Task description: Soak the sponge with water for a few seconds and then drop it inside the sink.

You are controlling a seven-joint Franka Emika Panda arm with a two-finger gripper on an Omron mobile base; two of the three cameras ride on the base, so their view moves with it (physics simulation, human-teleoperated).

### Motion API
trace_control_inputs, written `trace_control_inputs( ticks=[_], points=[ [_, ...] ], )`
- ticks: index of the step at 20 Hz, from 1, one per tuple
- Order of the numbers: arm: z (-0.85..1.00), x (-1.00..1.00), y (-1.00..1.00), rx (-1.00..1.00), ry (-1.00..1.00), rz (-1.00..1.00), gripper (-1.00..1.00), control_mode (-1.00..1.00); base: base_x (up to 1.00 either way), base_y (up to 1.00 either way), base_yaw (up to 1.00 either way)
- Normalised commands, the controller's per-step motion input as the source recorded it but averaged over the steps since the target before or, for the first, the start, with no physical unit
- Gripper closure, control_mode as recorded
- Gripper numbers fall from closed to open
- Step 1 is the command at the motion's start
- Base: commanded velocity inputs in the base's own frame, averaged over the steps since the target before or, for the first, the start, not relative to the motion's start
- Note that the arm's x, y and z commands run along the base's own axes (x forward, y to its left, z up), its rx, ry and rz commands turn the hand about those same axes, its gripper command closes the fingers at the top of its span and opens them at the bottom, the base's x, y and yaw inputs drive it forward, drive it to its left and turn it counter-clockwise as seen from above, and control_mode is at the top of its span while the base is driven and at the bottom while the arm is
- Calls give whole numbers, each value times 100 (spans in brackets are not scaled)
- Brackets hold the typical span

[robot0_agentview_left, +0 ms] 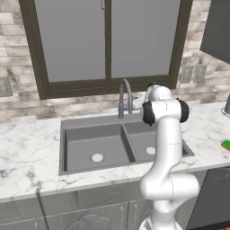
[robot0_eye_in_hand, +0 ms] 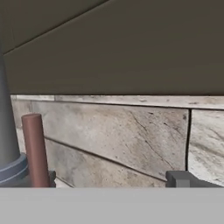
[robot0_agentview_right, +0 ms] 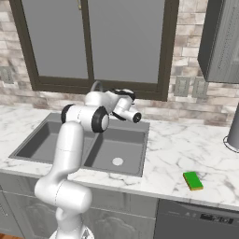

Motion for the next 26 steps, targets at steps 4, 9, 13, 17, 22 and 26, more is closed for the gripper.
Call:
trace_control_inputs(
  ticks=[4,9,13,17,22,26],
  points=[
    [-22,0,-31,0,0,-8,-100,-100,0,0,0],
    [-20,0,-35,0,0,-8,-100,-100,0,0,0],
    [-12,0,-49,0,0,-3,-100,-100,0,0,0],
    [-11,0,-47,0,0,0,-100,-100,0,0,0],
    [-17,0,-50,0,0,0,-100,-100,0,0,0],
    [-20,0,-55,0,0,-1,-100,-100,0,0,0]
  ],
)
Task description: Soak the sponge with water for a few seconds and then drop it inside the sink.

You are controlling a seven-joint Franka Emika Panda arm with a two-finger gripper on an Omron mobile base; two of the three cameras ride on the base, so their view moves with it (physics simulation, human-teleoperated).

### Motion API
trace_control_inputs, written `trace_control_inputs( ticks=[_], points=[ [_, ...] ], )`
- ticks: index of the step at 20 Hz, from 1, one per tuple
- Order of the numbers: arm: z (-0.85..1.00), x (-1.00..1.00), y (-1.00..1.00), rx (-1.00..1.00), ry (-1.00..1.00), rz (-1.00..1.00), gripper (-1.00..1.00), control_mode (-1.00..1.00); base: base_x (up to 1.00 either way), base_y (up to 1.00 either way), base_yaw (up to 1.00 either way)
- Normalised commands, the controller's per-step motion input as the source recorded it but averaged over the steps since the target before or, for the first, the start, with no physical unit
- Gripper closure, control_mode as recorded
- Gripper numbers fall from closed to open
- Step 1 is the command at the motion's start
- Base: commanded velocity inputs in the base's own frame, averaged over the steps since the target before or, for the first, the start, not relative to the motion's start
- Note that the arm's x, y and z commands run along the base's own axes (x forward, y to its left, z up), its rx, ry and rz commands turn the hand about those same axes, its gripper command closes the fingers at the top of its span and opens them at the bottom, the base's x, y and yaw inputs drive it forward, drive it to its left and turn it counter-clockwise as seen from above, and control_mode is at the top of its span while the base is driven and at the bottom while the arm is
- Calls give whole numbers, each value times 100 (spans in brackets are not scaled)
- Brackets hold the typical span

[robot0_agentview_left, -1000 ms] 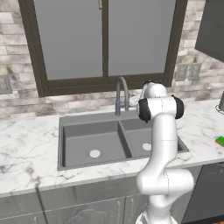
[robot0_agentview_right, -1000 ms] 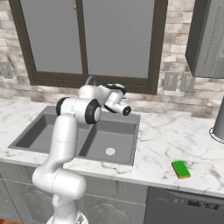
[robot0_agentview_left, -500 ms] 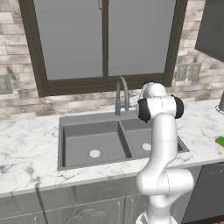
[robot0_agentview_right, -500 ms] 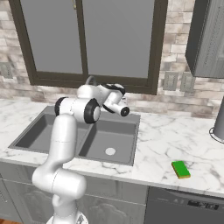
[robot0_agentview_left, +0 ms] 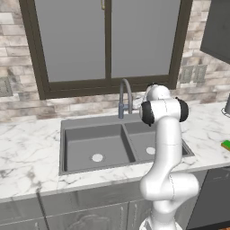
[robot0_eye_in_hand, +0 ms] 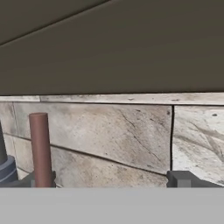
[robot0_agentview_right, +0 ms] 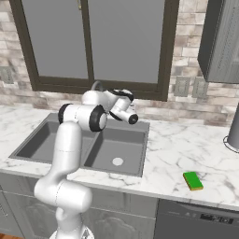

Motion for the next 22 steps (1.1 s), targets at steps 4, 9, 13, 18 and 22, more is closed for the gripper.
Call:
trace_control_inputs(
  ticks=[4,9,13,18,22],
  points=[
    [-25,2,-65,0,0,-3,-100,-100,0,0,0],
    [-22,0,-68,0,0,-6,-100,-100,0,0,0],
    [-20,0,-70,0,0,-5,-100,-100,0,0,0],
    [-21,0,-73,0,0,-5,-100,-100,0,0,0],
    [-24,0,-77,0,0,-4,-100,-100,0,0,0]
  ],
)
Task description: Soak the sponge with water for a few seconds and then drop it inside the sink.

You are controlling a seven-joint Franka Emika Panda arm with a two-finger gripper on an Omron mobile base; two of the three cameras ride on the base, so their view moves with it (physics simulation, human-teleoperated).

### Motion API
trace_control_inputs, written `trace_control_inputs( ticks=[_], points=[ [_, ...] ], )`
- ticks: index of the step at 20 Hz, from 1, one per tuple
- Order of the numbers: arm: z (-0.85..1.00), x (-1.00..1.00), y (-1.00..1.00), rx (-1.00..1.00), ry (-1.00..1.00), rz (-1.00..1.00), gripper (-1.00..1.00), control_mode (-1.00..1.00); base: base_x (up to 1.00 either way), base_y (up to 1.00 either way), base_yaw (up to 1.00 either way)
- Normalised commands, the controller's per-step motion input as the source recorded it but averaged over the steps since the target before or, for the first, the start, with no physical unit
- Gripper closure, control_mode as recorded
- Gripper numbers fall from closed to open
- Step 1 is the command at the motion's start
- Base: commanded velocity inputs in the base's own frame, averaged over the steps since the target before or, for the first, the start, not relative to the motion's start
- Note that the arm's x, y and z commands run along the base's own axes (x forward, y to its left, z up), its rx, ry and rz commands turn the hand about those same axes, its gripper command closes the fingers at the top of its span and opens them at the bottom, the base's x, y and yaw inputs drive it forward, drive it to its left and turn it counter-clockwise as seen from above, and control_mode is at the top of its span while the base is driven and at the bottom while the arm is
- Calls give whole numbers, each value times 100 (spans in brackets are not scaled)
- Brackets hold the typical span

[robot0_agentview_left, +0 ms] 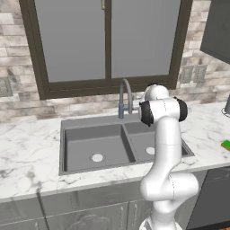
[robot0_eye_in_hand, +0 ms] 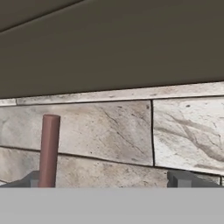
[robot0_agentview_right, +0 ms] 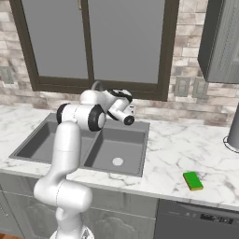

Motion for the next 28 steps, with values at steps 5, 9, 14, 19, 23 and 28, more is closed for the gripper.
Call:
trace_control_inputs(
  ticks=[5,9,14,19,23,28],
  points=[
    [-34,0,-79,0,0,-3,-100,-100,0,0,0],
    [-40,1,-83,0,0,-1,-100,-100,0,0,0],
    [-41,4,-86,0,0,0,-100,-100,0,0,0],
    [-41,3,-83,0,0,0,-100,-100,0,0,0],
    [-45,3,-82,0,0,0,-100,-100,0,0,0],
    [-48,2,-82,0,0,0,-100,-100,0,0,0]
  ],
)
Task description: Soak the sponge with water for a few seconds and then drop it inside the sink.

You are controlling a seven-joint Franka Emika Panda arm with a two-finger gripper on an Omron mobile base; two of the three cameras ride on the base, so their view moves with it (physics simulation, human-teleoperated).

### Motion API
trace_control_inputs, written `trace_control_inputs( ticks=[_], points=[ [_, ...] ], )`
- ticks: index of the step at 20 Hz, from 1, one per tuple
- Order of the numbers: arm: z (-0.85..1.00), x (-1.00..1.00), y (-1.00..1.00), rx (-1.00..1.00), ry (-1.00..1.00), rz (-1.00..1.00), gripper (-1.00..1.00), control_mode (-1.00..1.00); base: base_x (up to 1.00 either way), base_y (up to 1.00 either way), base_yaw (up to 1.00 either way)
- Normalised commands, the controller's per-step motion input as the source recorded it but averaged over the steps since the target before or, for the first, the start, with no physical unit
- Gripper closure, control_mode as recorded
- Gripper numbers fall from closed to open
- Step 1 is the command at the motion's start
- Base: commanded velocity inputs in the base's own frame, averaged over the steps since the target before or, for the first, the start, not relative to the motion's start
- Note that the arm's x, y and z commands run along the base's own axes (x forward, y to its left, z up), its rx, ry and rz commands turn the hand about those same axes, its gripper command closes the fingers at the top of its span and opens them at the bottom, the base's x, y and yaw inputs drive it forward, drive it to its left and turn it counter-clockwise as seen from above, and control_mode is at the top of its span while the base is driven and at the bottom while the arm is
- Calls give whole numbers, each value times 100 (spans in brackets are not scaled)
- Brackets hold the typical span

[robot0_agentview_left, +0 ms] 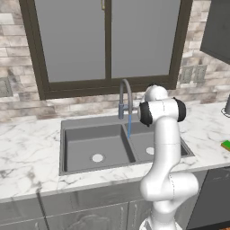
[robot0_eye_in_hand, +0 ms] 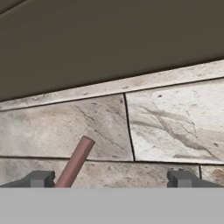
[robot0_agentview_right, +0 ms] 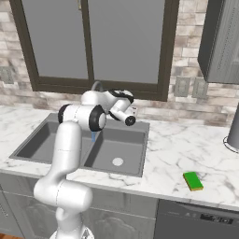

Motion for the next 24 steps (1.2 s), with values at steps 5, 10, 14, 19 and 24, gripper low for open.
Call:
trace_control_inputs(
  ticks=[5,10,14,19,24],
  points=[
    [-34,0,-76,0,0,0,-100,-100,0,0,0],
    [-3,-4,-61,1,0,0,-100,-100,0,0,0],
    [0,-26,-51,3,0,0,-100,-100,0,0,0],
    [8,-38,-45,3,3,0,-100,-100,0,0,0],
    [22,-56,-29,6,2,0,-100,-100,0,0,0]
  ],
)
